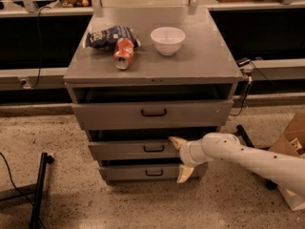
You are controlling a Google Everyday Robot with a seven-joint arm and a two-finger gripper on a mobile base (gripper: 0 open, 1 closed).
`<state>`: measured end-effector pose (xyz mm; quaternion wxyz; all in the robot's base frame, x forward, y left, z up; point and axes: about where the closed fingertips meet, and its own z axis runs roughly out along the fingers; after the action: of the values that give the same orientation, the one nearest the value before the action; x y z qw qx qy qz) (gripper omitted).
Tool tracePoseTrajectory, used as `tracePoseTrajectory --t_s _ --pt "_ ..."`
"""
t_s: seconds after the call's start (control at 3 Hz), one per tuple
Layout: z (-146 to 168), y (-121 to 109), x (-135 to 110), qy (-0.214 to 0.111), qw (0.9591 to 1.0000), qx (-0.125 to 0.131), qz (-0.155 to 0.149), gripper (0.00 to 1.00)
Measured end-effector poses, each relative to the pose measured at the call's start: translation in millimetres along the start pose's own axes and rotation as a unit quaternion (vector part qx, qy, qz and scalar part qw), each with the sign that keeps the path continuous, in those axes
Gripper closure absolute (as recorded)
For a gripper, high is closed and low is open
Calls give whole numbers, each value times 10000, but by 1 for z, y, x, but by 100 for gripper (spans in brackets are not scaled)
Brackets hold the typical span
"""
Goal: Open middle drawer
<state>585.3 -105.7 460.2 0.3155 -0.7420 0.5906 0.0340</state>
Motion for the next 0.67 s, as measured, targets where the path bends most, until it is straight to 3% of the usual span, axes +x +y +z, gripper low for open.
tracePoseTrajectory --t_s 0.33,0.67 --pt "8 -19 2 14 9990 -263 -352 0" --pt "11 -33 14 101 9985 -380 -378 0"
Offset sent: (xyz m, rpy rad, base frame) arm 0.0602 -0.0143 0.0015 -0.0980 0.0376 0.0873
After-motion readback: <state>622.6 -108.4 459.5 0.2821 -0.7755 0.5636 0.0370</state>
